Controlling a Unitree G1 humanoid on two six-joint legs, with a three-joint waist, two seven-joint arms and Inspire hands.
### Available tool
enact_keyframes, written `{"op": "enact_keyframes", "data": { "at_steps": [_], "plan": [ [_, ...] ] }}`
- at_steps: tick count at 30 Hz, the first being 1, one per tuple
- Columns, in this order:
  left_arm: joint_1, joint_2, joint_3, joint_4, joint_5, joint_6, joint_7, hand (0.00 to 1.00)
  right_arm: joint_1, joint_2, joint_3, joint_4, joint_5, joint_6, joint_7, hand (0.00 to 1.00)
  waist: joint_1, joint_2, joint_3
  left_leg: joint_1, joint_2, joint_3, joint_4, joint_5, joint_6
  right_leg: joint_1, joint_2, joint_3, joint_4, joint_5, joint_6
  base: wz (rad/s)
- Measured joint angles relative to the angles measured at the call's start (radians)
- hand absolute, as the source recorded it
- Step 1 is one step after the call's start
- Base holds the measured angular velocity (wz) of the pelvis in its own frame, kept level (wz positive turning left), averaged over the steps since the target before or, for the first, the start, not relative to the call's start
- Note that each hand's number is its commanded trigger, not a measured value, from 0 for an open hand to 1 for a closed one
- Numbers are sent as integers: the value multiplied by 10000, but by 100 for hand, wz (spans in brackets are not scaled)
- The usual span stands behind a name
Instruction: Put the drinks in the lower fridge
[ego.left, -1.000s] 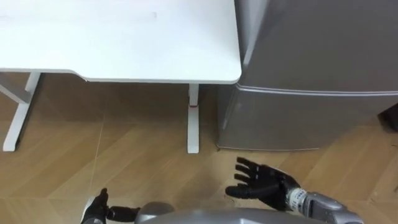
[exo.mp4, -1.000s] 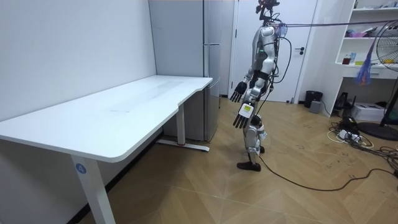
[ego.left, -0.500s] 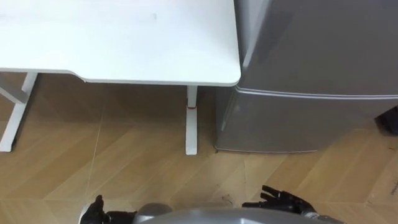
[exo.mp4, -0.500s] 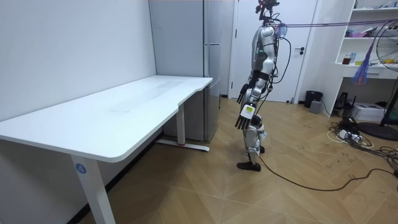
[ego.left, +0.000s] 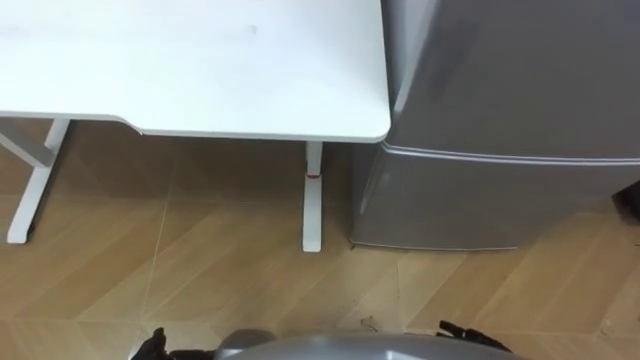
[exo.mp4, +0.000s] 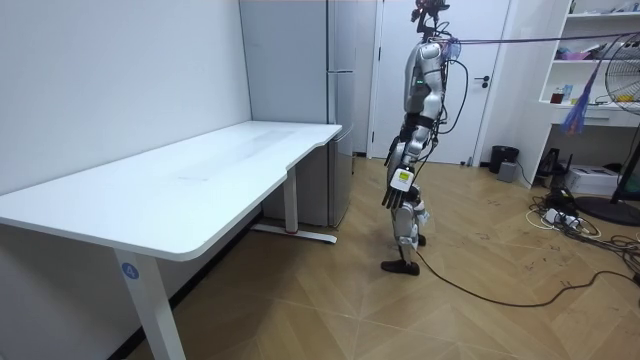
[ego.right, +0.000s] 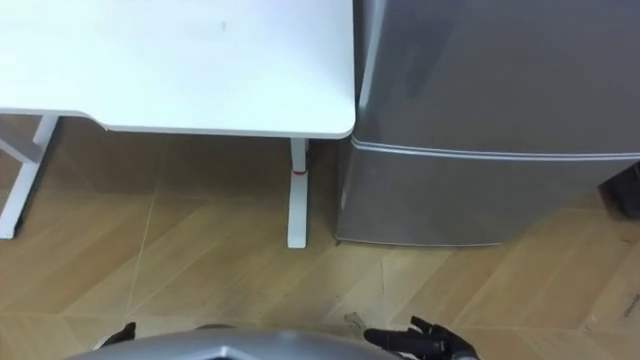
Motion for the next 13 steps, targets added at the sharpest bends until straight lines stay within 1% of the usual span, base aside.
{"op": "enact_keyframes", "data": {
  "at_steps": [4,6,7,10,12,13],
  "plan": [
    [-12,-10,84,-2,0,54,-81,0,3,6,3,28,8,37,-2,0,-7,-1,-1,-12,-12,-41,-15,0,-1,3,-1,-8,-3,-11,14,2],
    [-11,-20,90,2,1,72,-53,0,-27,3,8,58,22,199,-25,0,-3,-3,-1,-10,-17,-57,-12,0,-1,18,-1,-5,-1,-11,14,0],
    [-19,-20,89,14,12,78,-51,0,-30,0,13,70,19,216,-26,0,-5,1,-1,-14,-18,-67,-4,0,-1,21,-1,-5,5,-11,14,0],
    [-118,-13,120,247,399,140,-44,0,-23,-4,10,79,-75,215,-7,0,7,-3,1,-7,-18,-82,0,0,-1,19,2,43,30,-10,13,0],
    [-157,-17,124,348,567,272,-66,0,-32,-3,4,63,-302,213,11,0,29,-6,4,-13,-16,-76,-9,-1,-1,14,3,61,32,-10,12,0],
    [-157,-18,121,396,861,303,-92,0,-43,-4,0,64,-354,216,17,0,33,-11,3,-1,-10,-64,-14,-2,-2,23,8,90,35,-9,11,0]
  ]
}}
